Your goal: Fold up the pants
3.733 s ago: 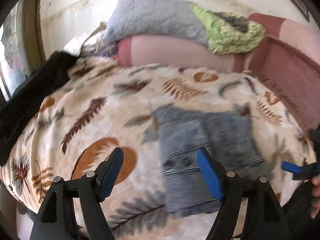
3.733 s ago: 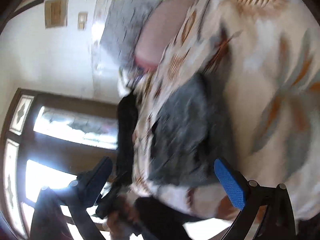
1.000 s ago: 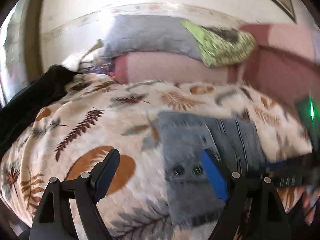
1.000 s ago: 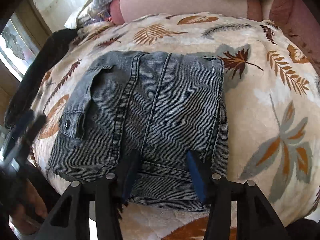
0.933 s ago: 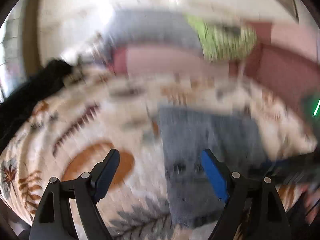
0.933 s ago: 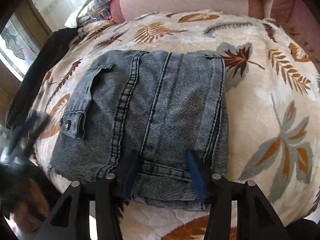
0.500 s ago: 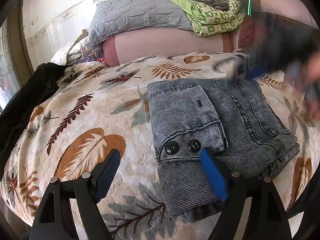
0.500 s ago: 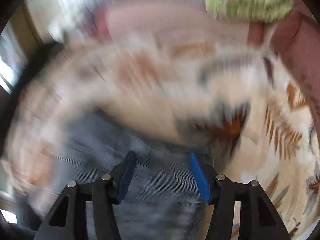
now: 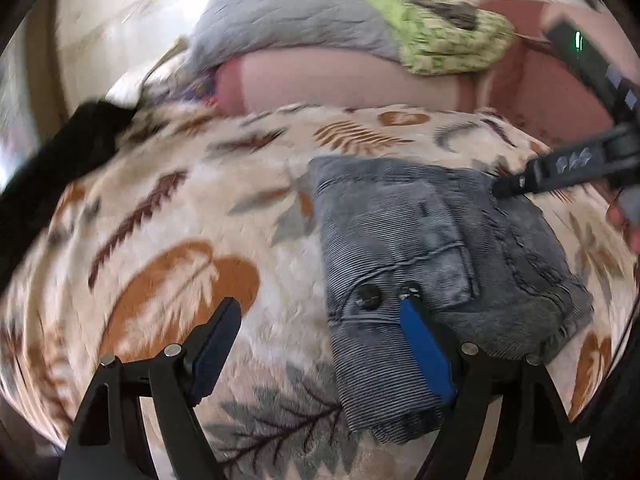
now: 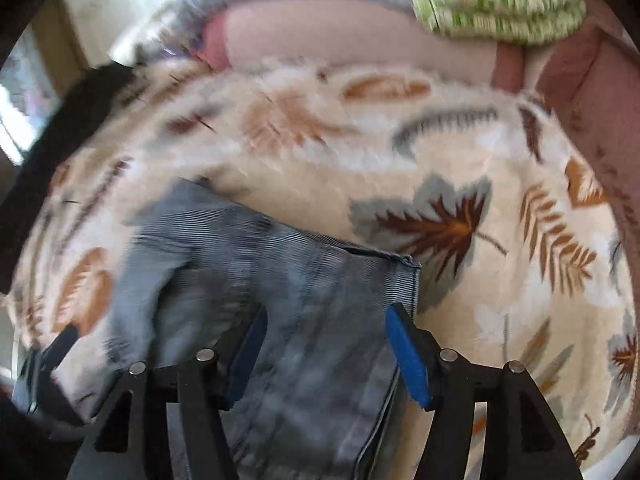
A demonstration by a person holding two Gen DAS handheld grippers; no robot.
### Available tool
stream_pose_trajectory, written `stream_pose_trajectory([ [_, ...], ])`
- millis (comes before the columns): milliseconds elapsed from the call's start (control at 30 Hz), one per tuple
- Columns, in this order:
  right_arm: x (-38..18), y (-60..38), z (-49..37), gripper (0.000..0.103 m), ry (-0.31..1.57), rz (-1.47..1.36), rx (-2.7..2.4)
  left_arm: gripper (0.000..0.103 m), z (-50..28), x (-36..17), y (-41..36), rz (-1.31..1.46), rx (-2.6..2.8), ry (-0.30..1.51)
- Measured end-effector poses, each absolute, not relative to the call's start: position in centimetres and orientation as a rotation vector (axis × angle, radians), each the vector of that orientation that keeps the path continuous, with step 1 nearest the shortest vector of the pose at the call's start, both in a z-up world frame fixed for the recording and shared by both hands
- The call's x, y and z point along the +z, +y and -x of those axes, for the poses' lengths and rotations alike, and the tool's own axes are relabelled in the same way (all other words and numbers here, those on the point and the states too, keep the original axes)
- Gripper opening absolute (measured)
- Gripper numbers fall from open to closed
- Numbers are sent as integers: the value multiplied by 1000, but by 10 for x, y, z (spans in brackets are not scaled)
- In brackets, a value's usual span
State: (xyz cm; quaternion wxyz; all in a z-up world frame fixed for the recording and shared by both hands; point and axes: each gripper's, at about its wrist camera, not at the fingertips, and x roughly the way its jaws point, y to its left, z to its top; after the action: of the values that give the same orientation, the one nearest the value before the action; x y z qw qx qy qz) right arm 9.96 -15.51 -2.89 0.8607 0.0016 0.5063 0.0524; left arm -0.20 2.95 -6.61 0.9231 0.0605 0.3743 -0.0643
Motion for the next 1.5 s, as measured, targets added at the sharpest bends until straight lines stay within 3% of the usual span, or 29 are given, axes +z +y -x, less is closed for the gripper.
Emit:
stream_pose_trajectory([
  [133,-82,-153,-70,72,1175,71,121,82,-3,-61,44,7,-170,790],
  [167,-82,-164,-62,83,1114,14,101,82,-4,-57,50,56,-179,777],
  [200,-82,-168,-62,86,1136,-4,86,82,-2,-50,60,127,-174,742],
  [300,-74,-177,-71,87,1212,-44,104,85,-7,-38,85,310,-139,720],
  [400,-33,-180,-80,87,1154,-57,116,85,-35,-62,92,486,-216,931],
  [467,-8,-172,-95,87,1128,-61,153,85,-48,-81,85,527,-228,1036],
  [567,18,-134,-135,87,1129,19,224,85,-47,-82,71,509,-256,1020],
  [700,1,-64,-200,87,1280,104,326,85,-48,-87,54,476,-358,1019],
  [833,-52,-11,-252,87,1469,207,322,85,-49,-85,51,464,-404,999],
  [900,-74,-2,-261,77,1527,265,284,85,-50,-86,48,458,-415,1000],
  [933,-80,-3,-262,45,1550,273,266,85,-51,-87,46,442,-413,998],
  [967,-83,-6,-264,40,1563,252,270,85,-50,-86,44,428,-414,996],
  [1133,-63,-52,-253,40,1449,-10,235,85,-51,-86,32,405,-430,996],
  [1233,-56,-85,-245,49,1345,-158,157,85,-50,-87,24,373,-428,992],
  [1500,-11,-118,-201,52,1211,-123,180,85,-41,-87,28,360,-413,970],
])
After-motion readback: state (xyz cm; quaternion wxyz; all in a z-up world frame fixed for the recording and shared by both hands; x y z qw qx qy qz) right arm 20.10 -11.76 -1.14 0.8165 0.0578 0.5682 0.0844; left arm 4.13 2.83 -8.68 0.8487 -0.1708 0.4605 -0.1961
